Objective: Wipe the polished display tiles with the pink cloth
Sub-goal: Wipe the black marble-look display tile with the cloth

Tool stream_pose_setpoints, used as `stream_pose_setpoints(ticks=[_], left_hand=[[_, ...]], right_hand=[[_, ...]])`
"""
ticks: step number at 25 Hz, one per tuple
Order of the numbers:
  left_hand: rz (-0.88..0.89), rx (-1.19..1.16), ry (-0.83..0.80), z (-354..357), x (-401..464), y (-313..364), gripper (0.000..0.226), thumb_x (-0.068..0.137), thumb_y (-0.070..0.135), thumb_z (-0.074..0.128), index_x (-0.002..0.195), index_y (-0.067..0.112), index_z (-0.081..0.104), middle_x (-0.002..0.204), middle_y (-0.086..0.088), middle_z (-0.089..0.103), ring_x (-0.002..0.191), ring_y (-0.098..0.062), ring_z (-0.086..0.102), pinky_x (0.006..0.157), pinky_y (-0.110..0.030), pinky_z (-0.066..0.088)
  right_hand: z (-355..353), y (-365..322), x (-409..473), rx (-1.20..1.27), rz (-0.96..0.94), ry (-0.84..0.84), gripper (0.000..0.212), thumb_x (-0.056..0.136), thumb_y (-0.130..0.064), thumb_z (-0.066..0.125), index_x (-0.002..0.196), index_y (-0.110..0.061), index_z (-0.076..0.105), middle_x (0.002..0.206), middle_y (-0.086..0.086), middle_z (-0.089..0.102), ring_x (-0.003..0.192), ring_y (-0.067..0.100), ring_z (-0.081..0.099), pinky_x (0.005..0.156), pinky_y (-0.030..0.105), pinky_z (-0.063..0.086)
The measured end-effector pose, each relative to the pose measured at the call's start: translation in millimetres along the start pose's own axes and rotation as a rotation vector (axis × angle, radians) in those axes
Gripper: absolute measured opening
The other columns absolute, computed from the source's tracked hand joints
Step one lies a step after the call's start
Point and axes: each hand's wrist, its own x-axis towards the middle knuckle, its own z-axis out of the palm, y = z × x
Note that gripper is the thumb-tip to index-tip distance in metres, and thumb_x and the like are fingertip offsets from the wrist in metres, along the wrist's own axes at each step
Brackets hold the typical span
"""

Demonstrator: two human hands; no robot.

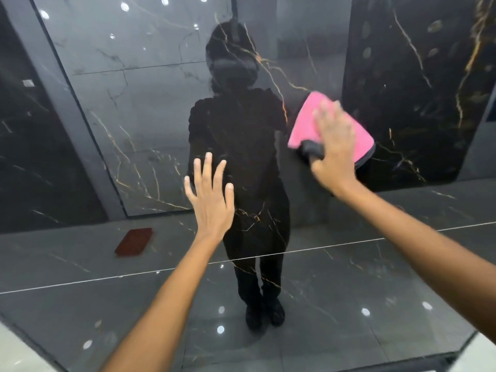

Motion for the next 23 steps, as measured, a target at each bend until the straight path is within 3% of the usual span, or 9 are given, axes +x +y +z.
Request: stream_pose_setpoints(ticks=[3, 5, 7, 10, 12, 15, 17, 21, 23], left_hand=[[0.054, -0.001, -0.036, 24, -8, 20, 0.051, 0.098, 0.029, 0.037, 0.148, 0.025, 0.03, 0.161, -0.003, 0.017, 0.15, -0.024, 0.005, 0.117, -0.052, 0.005], [0.066, 0.022, -0.032, 36, -13, 22, 0.052, 0.098, 0.03, 0.037, 0.149, 0.025, 0.029, 0.162, -0.002, 0.014, 0.151, -0.023, -0.003, 0.117, -0.05, 0.0], [0.073, 0.054, -0.008, 46, -15, 19, 0.054, 0.098, 0.031, 0.037, 0.151, 0.024, 0.027, 0.162, -0.002, 0.011, 0.15, -0.021, -0.012, 0.118, -0.048, -0.005], [0.101, 0.107, 0.04, 55, -13, 15, 0.052, 0.101, 0.033, 0.033, 0.152, 0.023, 0.025, 0.161, -0.006, 0.014, 0.149, -0.02, -0.016, 0.118, -0.047, -0.011], [0.12, 0.141, 0.062, 60, -13, 12, 0.05, 0.104, 0.037, 0.024, 0.152, 0.023, 0.023, 0.159, -0.006, 0.014, 0.148, -0.02, -0.018, 0.118, -0.047, -0.011], [0.15, 0.159, 0.087, 64, -15, 9, 0.05, 0.105, 0.039, 0.02, 0.153, 0.023, 0.021, 0.159, -0.005, 0.013, 0.149, -0.022, -0.017, 0.118, -0.049, -0.009], [0.151, 0.166, 0.1, 66, -17, 8, 0.05, 0.105, 0.039, 0.019, 0.153, 0.023, 0.021, 0.161, -0.003, 0.01, 0.149, -0.023, -0.016, 0.118, -0.049, -0.009], [0.159, 0.174, 0.128, 69, -17, 7, 0.05, 0.105, 0.038, 0.02, 0.154, 0.024, 0.018, 0.163, 0.005, -0.011, 0.149, -0.023, -0.016, 0.119, -0.048, -0.01], [0.167, 0.159, 0.142, 69, -17, 6, 0.052, 0.105, 0.036, 0.022, 0.155, 0.025, 0.015, 0.163, 0.007, -0.014, 0.149, -0.023, -0.015, 0.119, -0.049, -0.009]], right_hand=[[23, 2, -94, -0.168, -0.814, -0.545, 0.081, 0.065, -0.013, 0.074, 0.141, -0.016, 0.045, 0.149, 0.004, 0.04, 0.137, 0.023, 0.032, 0.114, 0.036, 0.015], [13, 30, -93, -0.265, -1.017, -0.594, 0.076, 0.071, -0.009, 0.061, 0.143, -0.018, 0.041, 0.152, 0.0, 0.036, 0.141, 0.02, 0.027, 0.118, 0.035, 0.009], [-1, 51, -54, -0.259, -0.669, -0.379, 0.081, 0.064, -0.007, 0.042, 0.144, -0.017, 0.036, 0.151, 0.002, 0.036, 0.142, 0.025, 0.024, 0.118, 0.034, 0.005], [-14, 45, -19, -0.089, 0.09, -0.054, 0.084, 0.063, -0.002, 0.049, 0.145, -0.013, 0.036, 0.153, 0.01, 0.034, 0.144, 0.032, 0.02, 0.116, 0.039, 0.008], [8, 28, -51, -0.138, -0.006, -0.114, 0.093, 0.056, -0.003, 0.057, 0.145, -0.014, 0.033, 0.151, 0.011, 0.036, 0.143, 0.032, 0.018, 0.115, 0.041, 0.008], [27, 14, -126, -0.291, -0.719, -0.585, 0.1, 0.056, -0.012, 0.071, 0.147, -0.02, 0.03, 0.153, 0.0, 0.034, 0.146, 0.019, 0.011, 0.119, 0.039, -0.002], [21, 33, -114, -0.335, -0.842, -0.522, 0.095, 0.061, -0.012, 0.067, 0.147, -0.02, 0.029, 0.154, -0.001, 0.03, 0.145, 0.018, 0.013, 0.12, 0.036, -0.004], [5, 28, -36, -0.099, 0.003, 0.002, 0.077, 0.067, -0.004, 0.052, 0.143, -0.011, 0.039, 0.15, 0.012, 0.038, 0.143, 0.033, 0.019, 0.117, 0.038, 0.004], [25, 2, -51, -0.114, -0.021, 0.001, 0.077, 0.066, -0.008, 0.046, 0.143, -0.011, 0.039, 0.148, 0.01, 0.041, 0.143, 0.028, 0.022, 0.116, 0.039, 0.001]])
